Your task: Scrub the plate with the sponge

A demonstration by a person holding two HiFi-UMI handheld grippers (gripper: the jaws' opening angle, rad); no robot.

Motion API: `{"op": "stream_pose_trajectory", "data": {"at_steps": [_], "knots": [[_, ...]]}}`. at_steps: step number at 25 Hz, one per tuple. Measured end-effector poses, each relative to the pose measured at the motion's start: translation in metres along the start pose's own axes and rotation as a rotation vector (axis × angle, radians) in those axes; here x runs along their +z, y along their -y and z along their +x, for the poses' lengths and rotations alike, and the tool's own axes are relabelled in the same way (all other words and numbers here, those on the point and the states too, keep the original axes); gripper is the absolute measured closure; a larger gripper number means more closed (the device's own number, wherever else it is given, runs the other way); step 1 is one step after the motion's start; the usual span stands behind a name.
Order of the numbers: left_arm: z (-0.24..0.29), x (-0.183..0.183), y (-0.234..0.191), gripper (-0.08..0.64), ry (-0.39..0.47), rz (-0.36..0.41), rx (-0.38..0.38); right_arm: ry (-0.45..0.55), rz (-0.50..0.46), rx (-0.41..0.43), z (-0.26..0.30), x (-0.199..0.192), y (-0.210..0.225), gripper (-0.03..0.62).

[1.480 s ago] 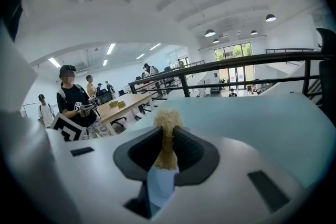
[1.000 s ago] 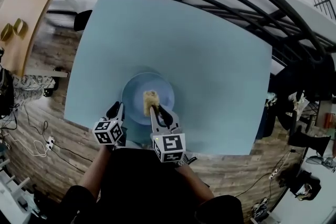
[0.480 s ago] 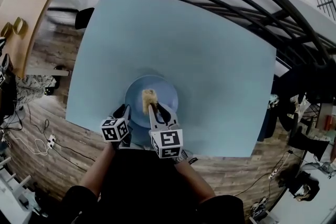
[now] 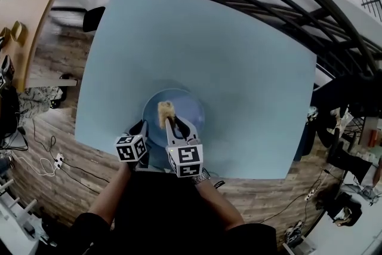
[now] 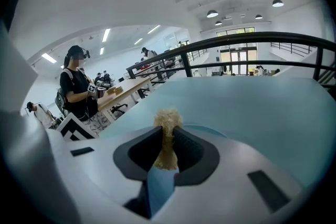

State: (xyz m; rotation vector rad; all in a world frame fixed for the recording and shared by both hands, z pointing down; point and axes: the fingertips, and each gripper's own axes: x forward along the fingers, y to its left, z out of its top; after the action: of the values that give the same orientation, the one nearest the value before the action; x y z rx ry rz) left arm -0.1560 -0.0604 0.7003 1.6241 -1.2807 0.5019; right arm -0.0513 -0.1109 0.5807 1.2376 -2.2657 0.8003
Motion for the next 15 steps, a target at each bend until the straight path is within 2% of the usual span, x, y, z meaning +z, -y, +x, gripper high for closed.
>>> {"op": "stream_pose_trajectory", "data": {"at_steps": [5,15], "knots": [[0.0,0.004,-0.004,0.555,-0.002,-0.027,0.001,-0.023,-0.009,0.005,0.016,-0.004,-0.004,0.527],[0.003,0.01,-0.004,0.555,-0.009,-0.013,-0.006,-0.09,-0.007,0.007,0.046,-0.023,-0.002,0.526]]}}
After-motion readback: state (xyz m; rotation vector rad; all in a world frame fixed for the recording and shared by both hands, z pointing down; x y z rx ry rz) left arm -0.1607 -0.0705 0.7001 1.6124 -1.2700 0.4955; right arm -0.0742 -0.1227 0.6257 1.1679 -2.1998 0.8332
